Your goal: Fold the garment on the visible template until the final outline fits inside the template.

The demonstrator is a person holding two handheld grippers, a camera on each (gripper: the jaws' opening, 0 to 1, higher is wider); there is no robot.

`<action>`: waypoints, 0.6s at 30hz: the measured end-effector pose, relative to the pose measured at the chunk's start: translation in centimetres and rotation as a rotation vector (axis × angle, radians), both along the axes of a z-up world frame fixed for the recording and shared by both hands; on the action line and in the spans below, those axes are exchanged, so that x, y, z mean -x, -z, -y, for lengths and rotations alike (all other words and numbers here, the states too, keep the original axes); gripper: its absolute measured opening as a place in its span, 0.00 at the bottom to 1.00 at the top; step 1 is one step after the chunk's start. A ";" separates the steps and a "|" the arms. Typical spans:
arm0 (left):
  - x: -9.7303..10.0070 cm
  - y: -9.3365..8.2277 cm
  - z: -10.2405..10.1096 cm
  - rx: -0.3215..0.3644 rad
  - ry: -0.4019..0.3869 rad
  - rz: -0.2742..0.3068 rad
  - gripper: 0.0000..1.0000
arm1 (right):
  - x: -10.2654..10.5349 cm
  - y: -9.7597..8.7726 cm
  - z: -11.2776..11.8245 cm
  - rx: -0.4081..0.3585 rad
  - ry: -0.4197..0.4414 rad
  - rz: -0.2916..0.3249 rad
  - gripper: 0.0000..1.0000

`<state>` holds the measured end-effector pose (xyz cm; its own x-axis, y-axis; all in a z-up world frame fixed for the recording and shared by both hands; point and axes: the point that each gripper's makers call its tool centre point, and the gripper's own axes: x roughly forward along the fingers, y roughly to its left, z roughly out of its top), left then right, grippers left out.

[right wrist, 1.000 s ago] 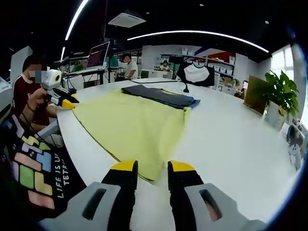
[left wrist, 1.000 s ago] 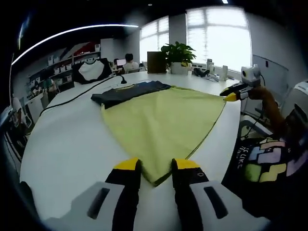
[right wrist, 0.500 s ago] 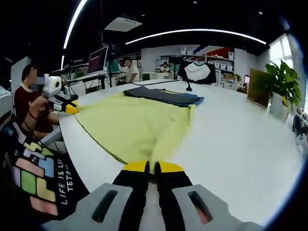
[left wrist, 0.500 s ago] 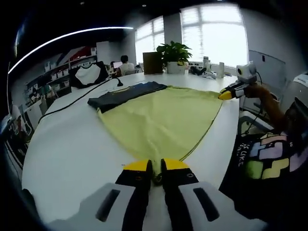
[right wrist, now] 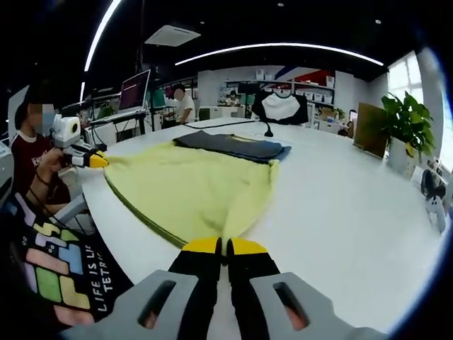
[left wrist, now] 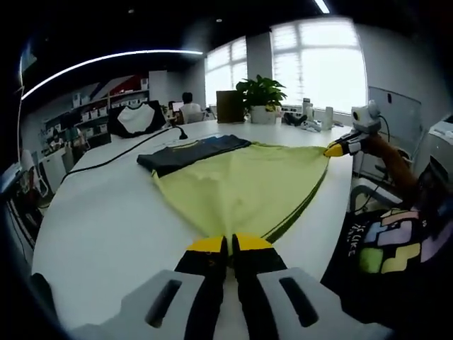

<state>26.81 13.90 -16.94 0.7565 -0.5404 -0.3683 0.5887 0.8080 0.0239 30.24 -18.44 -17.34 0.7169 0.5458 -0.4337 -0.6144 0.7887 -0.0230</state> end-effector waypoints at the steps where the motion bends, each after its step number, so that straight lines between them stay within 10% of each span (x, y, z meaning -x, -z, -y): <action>1: 0.1 -0.3 0.0 0.002 -0.001 0.003 0.03 | 0.1 -0.4 0.0 -0.002 0.000 0.007 0.00; 18: 1.3 -5.4 0.1 -0.003 -0.016 0.131 0.03 | 1.8 -5.9 0.0 -0.020 0.000 0.146 0.00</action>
<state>25.51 13.83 -11.52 0.8067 -0.5268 -0.2677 0.5674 0.8172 0.1018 28.44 -18.41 -11.48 0.7719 0.5532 -0.3134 -0.6053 0.7902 -0.0961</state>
